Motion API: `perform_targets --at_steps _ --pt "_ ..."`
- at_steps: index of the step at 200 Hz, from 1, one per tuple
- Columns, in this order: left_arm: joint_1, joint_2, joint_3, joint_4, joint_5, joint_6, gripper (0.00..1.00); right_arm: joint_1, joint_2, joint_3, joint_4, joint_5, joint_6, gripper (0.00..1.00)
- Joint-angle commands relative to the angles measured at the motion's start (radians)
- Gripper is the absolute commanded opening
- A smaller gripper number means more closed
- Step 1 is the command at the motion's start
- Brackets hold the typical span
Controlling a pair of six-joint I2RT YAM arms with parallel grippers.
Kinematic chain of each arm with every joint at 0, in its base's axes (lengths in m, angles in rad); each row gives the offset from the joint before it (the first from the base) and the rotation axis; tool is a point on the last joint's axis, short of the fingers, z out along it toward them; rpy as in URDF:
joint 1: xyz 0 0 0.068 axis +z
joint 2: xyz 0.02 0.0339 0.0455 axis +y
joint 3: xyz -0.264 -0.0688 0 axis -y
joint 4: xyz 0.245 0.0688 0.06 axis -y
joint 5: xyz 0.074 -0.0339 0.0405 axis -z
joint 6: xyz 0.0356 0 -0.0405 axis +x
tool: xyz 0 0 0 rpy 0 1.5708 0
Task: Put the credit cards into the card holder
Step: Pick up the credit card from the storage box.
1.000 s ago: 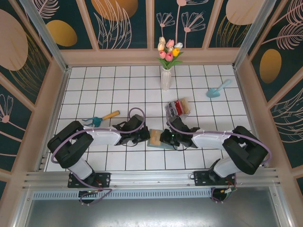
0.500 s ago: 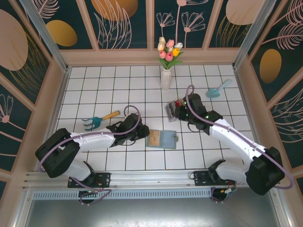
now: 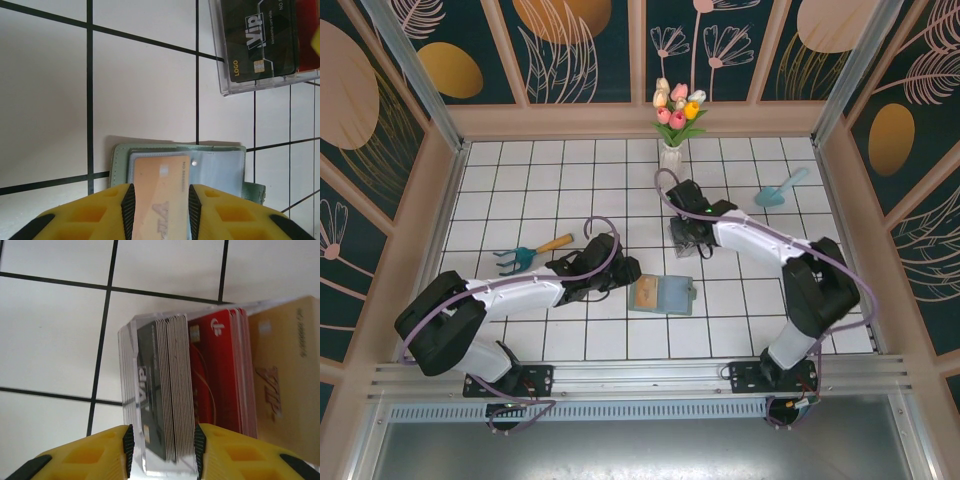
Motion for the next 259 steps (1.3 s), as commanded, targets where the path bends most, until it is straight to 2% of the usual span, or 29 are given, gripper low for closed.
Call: perform_targets --at_steps 1,18,85,142,199,215,259 --pt "-0.004 0.011 0.026 0.004 -0.009 0.025 0.37 0.009 0.067 0.068 -0.05 0.122 -0.028 0.4" --pt "-0.005 0.02 0.031 0.002 -0.005 0.03 0.38 0.011 0.111 0.101 -0.063 0.167 -0.025 0.41" --pt "-0.003 0.034 0.036 -0.005 -0.012 0.036 0.37 0.019 0.191 0.128 -0.061 0.165 -0.046 0.44" --pt "-0.004 0.033 0.034 -0.01 -0.016 0.036 0.37 0.042 0.206 0.147 -0.104 0.292 -0.042 0.43" --pt "-0.003 0.029 0.031 -0.013 -0.019 0.036 0.37 0.045 0.153 0.143 -0.108 0.302 -0.041 0.34" --pt "-0.003 0.031 0.032 -0.013 -0.018 0.036 0.37 0.044 0.148 0.145 -0.112 0.302 -0.041 0.29" --pt "-0.003 0.034 0.03 -0.016 -0.016 0.035 0.37 0.04 0.138 0.145 -0.115 0.311 -0.04 0.24"
